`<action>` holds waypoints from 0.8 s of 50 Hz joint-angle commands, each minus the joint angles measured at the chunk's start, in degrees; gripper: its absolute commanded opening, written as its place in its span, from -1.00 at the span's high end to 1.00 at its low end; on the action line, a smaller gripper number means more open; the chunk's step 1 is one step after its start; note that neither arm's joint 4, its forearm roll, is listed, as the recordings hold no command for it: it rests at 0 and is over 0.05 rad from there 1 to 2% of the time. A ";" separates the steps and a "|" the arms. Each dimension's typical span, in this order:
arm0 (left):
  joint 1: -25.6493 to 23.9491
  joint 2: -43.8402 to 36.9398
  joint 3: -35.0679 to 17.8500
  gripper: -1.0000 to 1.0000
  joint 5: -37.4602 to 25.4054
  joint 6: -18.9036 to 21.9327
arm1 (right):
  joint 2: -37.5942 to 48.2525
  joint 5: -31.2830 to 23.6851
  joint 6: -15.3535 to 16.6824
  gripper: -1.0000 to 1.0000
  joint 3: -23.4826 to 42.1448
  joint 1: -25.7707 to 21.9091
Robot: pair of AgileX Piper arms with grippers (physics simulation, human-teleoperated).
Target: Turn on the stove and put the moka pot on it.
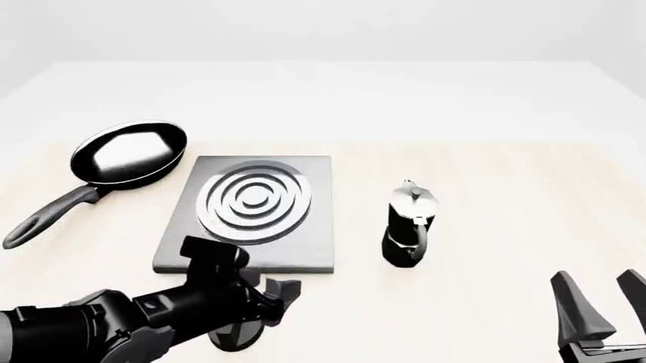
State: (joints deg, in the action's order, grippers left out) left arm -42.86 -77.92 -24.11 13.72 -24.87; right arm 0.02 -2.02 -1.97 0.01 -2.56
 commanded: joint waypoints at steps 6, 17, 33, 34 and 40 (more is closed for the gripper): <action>0.45 -4.20 2.00 -1.00 4.65 -3.50 | 0.00 -0.04 0.21 -1.00 0.00 -0.28; 2.13 -3.70 3.00 -1.00 4.79 -3.57 | 0.00 0.02 0.24 -1.00 0.00 -0.42; 3.31 -4.47 3.98 -1.00 5.63 -3.79 | 0.00 -0.07 0.17 -1.00 0.00 -0.59; 3.48 -4.40 3.99 -1.00 5.56 -3.69 | 0.00 -0.07 0.17 -1.00 0.00 -0.57; 3.96 -4.48 4.26 -1.00 5.75 -3.59 | 0.00 -0.19 0.15 -1.00 0.00 -0.72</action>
State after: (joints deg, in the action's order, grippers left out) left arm -39.88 -81.80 -20.87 19.40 -28.92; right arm 0.02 -2.09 -1.79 0.01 -3.12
